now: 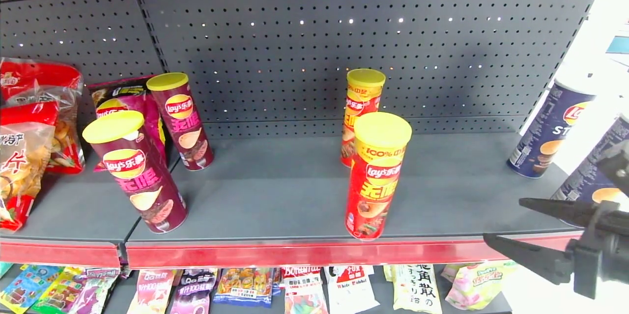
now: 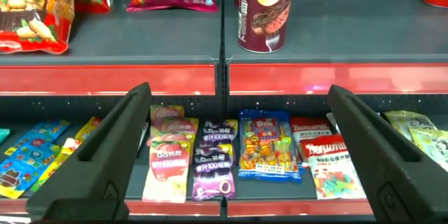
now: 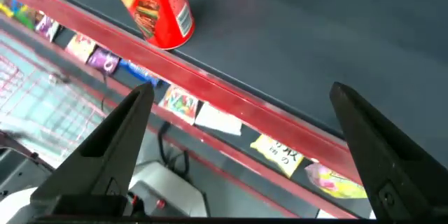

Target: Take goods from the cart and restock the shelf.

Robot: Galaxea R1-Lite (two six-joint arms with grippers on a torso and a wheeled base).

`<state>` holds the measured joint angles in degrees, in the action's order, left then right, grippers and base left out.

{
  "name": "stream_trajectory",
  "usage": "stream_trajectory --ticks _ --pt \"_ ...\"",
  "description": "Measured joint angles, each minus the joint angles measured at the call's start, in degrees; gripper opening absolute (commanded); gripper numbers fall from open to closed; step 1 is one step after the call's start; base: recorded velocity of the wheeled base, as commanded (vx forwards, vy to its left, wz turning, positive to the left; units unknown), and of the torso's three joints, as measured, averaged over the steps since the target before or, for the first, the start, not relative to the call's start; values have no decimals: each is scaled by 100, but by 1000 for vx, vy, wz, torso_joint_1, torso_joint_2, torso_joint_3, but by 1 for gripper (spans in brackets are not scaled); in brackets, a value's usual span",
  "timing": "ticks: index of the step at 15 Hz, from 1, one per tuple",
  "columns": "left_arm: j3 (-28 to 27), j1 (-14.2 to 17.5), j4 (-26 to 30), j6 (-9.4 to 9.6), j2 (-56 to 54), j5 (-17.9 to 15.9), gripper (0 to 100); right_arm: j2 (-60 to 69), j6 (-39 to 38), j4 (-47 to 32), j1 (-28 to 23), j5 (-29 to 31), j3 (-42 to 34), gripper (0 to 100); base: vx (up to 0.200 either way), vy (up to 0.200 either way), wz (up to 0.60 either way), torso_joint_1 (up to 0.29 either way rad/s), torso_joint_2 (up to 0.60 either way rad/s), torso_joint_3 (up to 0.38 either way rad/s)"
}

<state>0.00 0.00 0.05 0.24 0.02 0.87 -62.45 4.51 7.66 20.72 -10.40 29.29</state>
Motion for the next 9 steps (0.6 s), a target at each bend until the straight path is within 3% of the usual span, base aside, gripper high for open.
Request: stream_trajectory --ticks 9 --pt "0 0 0 0 0 0 100 -1840 20 83 916 962 756 100 0 0 0 0 0 0"
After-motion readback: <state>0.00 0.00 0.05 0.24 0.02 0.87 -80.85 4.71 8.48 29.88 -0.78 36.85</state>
